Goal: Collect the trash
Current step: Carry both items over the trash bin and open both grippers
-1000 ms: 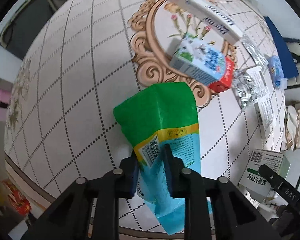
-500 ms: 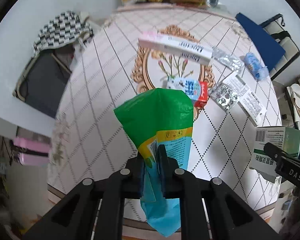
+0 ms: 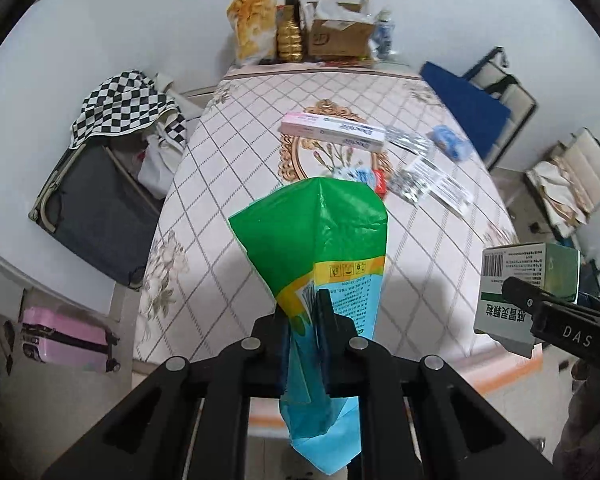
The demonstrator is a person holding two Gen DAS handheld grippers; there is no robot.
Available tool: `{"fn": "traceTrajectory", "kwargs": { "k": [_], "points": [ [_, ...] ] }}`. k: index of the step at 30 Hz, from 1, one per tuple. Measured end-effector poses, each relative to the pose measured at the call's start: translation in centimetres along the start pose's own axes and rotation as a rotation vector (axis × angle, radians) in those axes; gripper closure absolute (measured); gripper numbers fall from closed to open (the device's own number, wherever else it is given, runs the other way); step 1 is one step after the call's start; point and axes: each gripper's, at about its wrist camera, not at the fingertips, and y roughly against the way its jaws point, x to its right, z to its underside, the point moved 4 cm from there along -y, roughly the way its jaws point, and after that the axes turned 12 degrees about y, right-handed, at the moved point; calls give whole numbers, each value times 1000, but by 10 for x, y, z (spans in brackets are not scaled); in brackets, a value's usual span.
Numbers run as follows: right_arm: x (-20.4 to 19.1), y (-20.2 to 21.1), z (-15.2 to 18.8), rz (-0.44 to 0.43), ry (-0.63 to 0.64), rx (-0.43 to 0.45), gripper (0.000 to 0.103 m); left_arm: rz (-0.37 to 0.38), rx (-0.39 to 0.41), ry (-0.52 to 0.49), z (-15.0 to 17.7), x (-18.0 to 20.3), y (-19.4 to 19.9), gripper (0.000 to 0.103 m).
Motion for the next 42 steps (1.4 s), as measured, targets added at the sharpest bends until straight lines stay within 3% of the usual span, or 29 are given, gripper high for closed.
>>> {"fn": "traceTrajectory", "kwargs": {
  "k": [4, 7, 11, 14, 17, 21, 29, 31, 33, 34, 36, 38, 42],
  "points": [
    [-19, 35, 55, 0, -55, 30, 16, 26, -25, -41, 39, -22, 18, 94],
    [-33, 51, 112, -6, -105, 16, 16, 66, -99, -43, 76, -38, 18, 94],
    [-45, 46, 185, -44, -145, -73, 16, 94, -215, -37, 123, -50, -1, 94],
    [-48, 26, 229, -66, -170, -145, 16, 122, -333, 23, 160, -62, -32, 94],
    [-46, -16, 280, -105, -218, -230, 16, 125, -432, 83, 195, -73, -76, 93],
    [-39, -88, 333, -163, -294, -316, 16, 88, -502, 124, 236, -81, -154, 90],
    [-23, -265, 406, -205, -362, -386, 16, 51, -628, 135, 320, -81, -322, 84],
    [-21, -305, 419, -221, -372, -399, 15, 41, -640, 124, 337, -82, -351, 76],
    [-22, -345, 429, -247, -370, -402, 14, 33, -641, 109, 349, -85, -374, 23],
    [-22, -362, 431, -260, -368, -409, 13, 26, -636, 109, 354, -87, -381, 14],
    [-24, -394, 445, -302, -378, -424, 11, 12, -633, 113, 363, -91, -387, 9],
    [-28, -413, 455, -322, -375, -440, 0, -23, -621, 113, 368, -99, -387, 9],
    [-35, -420, 461, -301, -315, -440, 0, -97, -563, 64, 370, -109, -367, 8]
  ]
}}
